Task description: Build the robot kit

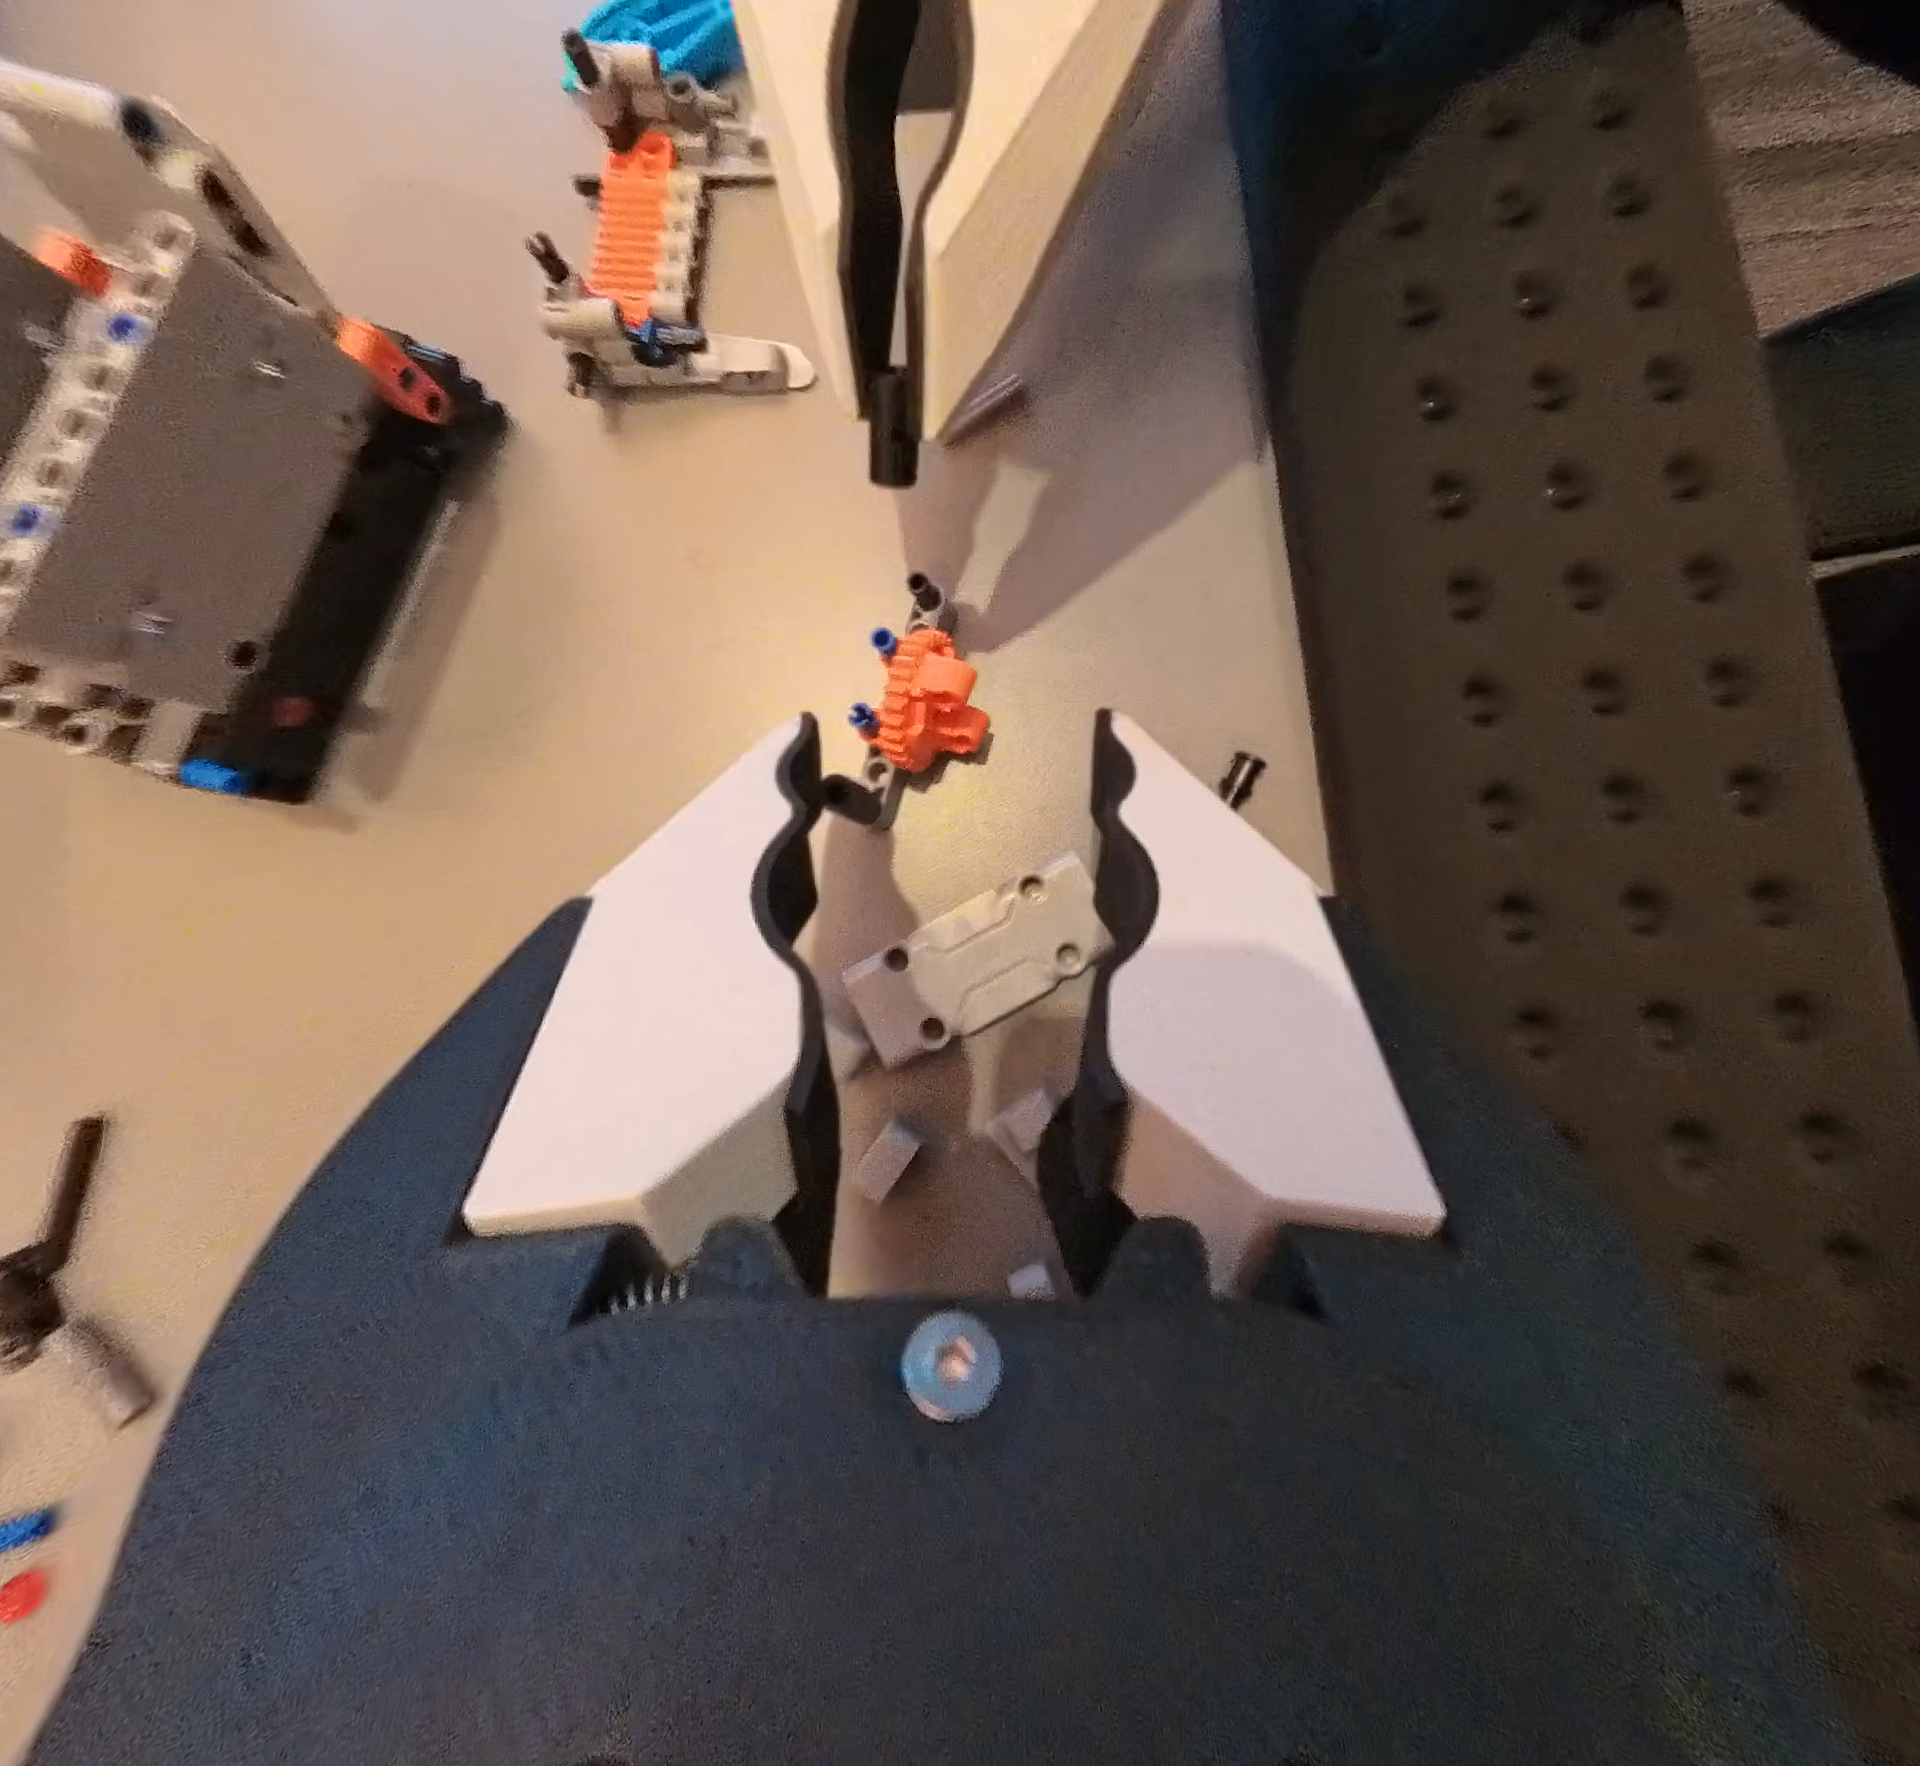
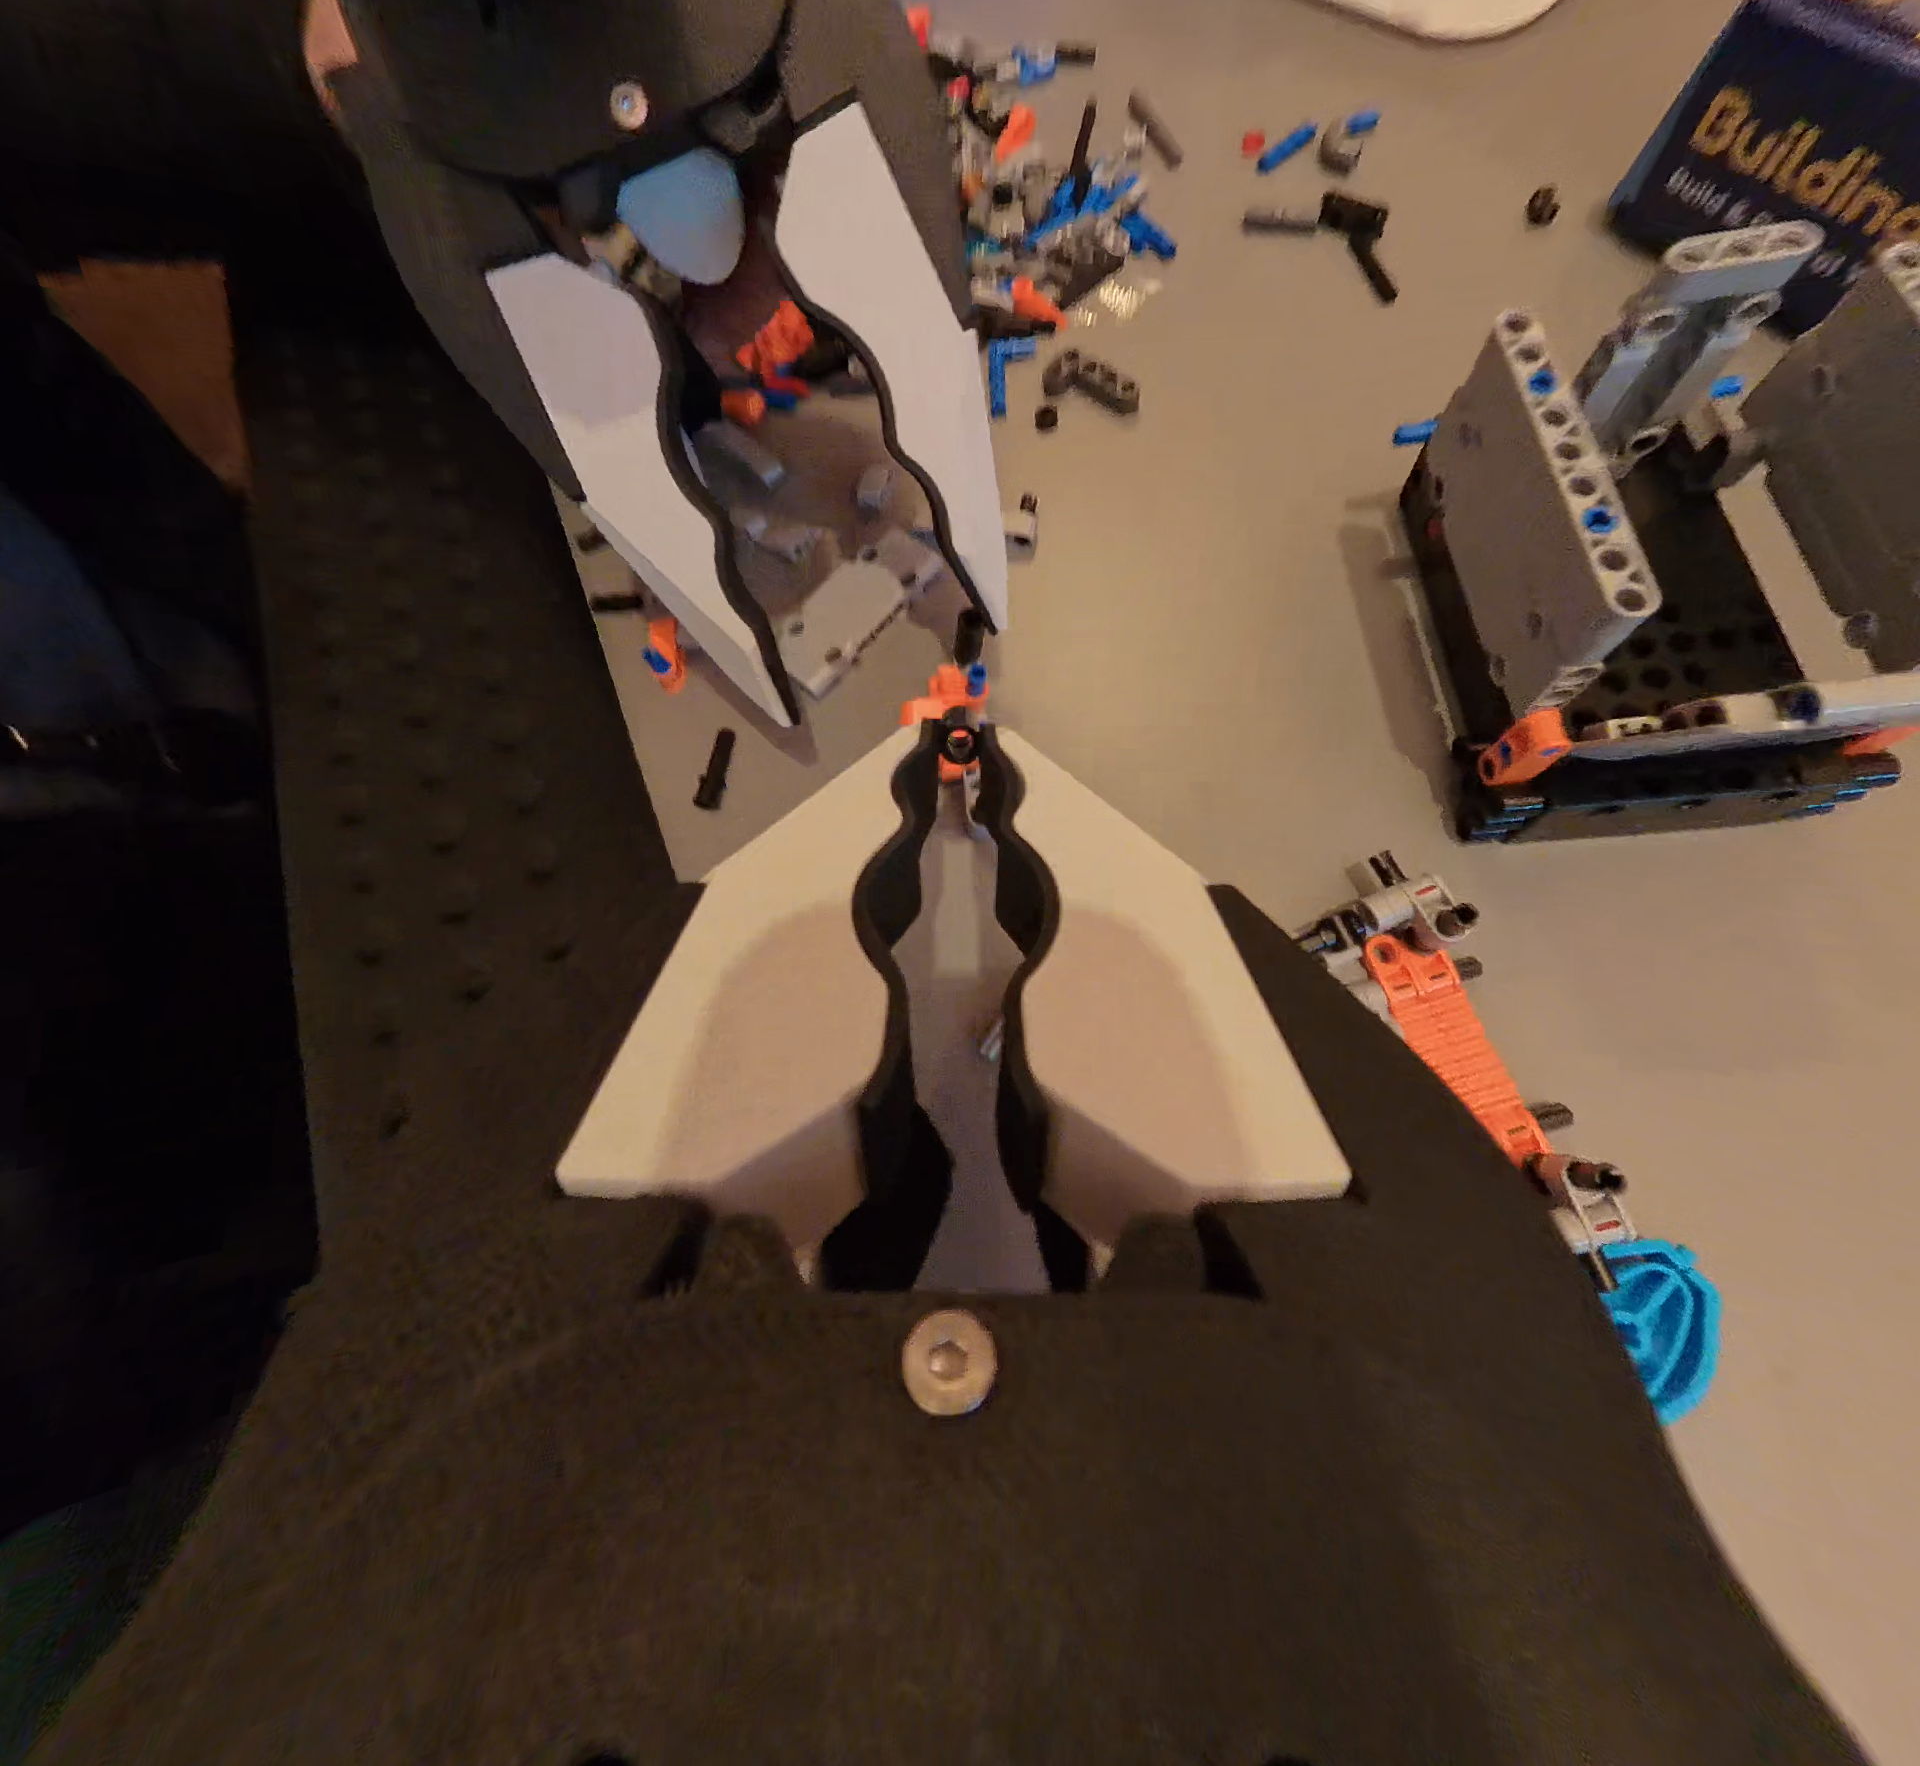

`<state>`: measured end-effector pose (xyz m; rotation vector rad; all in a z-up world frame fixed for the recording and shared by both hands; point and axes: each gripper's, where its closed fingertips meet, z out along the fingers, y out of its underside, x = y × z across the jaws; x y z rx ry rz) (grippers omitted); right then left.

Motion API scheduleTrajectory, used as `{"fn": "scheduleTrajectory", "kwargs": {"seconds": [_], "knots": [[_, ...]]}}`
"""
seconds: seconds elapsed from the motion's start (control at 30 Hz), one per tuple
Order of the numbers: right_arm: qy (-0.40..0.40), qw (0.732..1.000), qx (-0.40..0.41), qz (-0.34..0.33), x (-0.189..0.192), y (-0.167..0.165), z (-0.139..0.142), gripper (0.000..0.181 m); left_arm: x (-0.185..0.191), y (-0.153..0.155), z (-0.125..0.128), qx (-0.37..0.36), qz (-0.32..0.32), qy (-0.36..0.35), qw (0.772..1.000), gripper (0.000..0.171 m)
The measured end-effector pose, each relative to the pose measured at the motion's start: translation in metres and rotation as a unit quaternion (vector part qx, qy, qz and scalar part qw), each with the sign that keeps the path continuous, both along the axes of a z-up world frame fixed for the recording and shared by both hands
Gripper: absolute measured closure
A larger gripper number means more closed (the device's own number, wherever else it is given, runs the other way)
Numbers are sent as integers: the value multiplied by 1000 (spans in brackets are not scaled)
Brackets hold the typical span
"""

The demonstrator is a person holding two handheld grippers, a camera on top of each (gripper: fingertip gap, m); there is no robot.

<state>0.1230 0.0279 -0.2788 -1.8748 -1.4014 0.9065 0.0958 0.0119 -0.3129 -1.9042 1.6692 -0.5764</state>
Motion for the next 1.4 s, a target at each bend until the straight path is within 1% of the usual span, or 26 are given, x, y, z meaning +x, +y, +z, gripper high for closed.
{"fn": "scheduleTrajectory", "kwargs": {"seconds": [0.1,0.23,0.27,0.47,0.6,0.73,0.9,1.4], "knots": [[-53,998,7,27,-1,-2,-14,176,3,2,-12,-11,3,11,1000,132],[-92,994,9,52,-2,-2,-25,176,8,-1,-21,-29,-6,20,999,148],[-103,993,12,57,-1,-2,-27,176,8,0,-23,-30,-4,23,999,149],[-136,987,16,88,6,-9,-30,176,10,0,-24,-49,-7,10,999,149],[-175,979,39,94,7,-5,-37,176,11,0,-24,-57,-11,15,998,149],[-182,977,45,104,4,-5,-36,176,12,1,-24,-62,-15,19,998,150],[-219,967,63,115,6,-3,-38,176,12,1,-24,-71,-17,17,997,150],[-265,946,80,167,6,-3,-40,176,15,2,-23,-90,-20,6,996,150]]}}
